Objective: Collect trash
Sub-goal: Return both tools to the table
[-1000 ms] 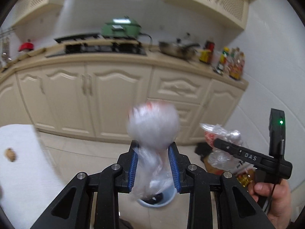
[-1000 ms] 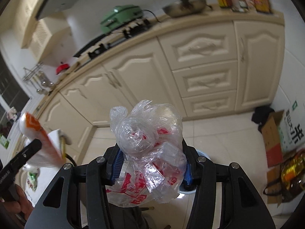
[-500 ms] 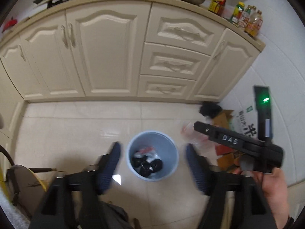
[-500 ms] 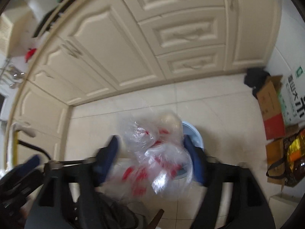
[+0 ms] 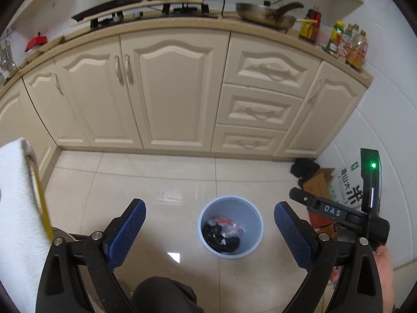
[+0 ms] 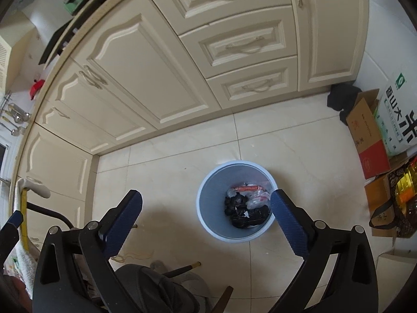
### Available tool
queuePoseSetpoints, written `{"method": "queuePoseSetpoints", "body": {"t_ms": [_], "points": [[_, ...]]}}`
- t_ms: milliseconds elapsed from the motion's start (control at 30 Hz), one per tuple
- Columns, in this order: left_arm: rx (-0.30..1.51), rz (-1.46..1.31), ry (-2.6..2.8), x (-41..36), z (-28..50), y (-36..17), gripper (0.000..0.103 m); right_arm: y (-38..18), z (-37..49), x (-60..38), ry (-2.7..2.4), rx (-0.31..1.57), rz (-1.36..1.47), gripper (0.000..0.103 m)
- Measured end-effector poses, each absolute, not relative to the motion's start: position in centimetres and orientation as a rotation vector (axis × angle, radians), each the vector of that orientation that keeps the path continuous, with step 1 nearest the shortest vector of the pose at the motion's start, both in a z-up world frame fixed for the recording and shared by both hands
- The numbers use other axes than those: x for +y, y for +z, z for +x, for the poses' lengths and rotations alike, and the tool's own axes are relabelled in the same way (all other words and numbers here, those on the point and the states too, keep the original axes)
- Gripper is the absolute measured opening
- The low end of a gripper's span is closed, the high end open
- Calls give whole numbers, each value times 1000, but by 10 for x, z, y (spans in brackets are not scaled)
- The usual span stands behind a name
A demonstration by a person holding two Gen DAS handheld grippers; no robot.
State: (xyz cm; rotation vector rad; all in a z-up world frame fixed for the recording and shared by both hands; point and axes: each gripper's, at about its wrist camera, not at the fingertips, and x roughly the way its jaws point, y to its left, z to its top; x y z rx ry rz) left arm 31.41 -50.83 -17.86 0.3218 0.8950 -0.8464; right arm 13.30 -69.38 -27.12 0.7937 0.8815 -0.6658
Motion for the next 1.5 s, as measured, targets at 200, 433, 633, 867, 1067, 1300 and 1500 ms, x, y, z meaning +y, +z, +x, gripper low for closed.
{"method": "queuePoseSetpoints", "body": {"t_ms": [200,433,633,867,1067,1300,1500], "points": [[818,279,-841,-449,283,-151,100,-232,141,-666,-630,829,747,101],[723,206,-801,-368,252,-113,102,-178,161,-618,-535,753,685,103],[652,146,-727,-287,230,-89,102,-139,191,-561,-417,720,609,103],[598,74,-602,-192,203,-71,102,-112,226,-497,-294,709,525,103],[576,13,-500,-120,174,-65,102,-94,254,-443,-195,709,454,103],[573,-27,-372,-53,140,-66,102,-84,290,-377,-70,726,353,103],[612,-63,-267,-22,134,-70,102,-94,324,-336,9,767,281,103]]}}
